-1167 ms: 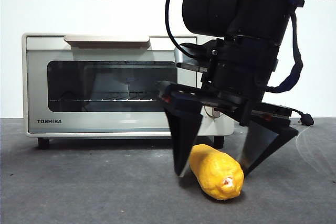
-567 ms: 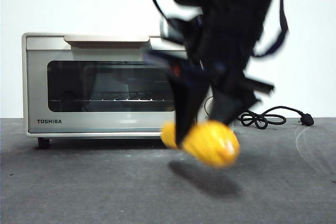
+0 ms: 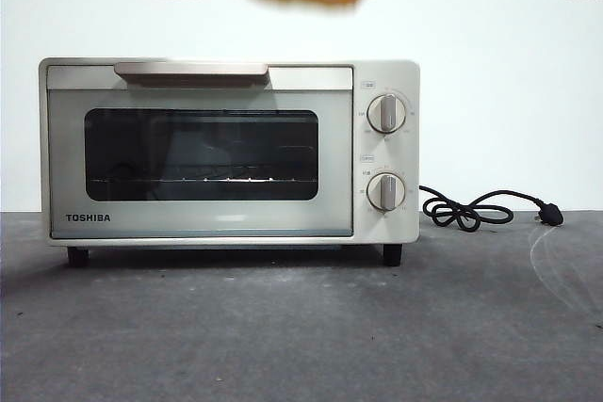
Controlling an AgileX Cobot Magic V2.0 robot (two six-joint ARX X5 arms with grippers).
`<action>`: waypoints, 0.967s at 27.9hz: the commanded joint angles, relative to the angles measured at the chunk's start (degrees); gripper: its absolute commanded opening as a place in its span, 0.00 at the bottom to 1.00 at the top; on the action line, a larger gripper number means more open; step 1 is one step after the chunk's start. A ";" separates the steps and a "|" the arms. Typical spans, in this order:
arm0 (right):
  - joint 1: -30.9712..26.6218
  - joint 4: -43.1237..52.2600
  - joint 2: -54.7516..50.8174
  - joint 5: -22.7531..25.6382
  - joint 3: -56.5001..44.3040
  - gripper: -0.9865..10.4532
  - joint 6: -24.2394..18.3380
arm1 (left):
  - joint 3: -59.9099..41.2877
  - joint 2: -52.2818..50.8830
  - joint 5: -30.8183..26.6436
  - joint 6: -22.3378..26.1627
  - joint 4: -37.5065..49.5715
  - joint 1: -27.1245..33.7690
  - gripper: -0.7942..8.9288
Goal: Take the corn from the table,put the corn in the oven
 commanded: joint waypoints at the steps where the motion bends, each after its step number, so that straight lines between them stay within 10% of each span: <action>1: 0.09 -0.22 -2.89 0.26 1.03 0.07 -0.61 | 0.09 1.95 0.26 -0.74 1.84 -1.14 0.08; 27: 0.09 -9.22 -13.25 5.97 3.26 0.07 -0.42 | 0.11 12.94 -3.65 0.55 0.57 -4.83 0.08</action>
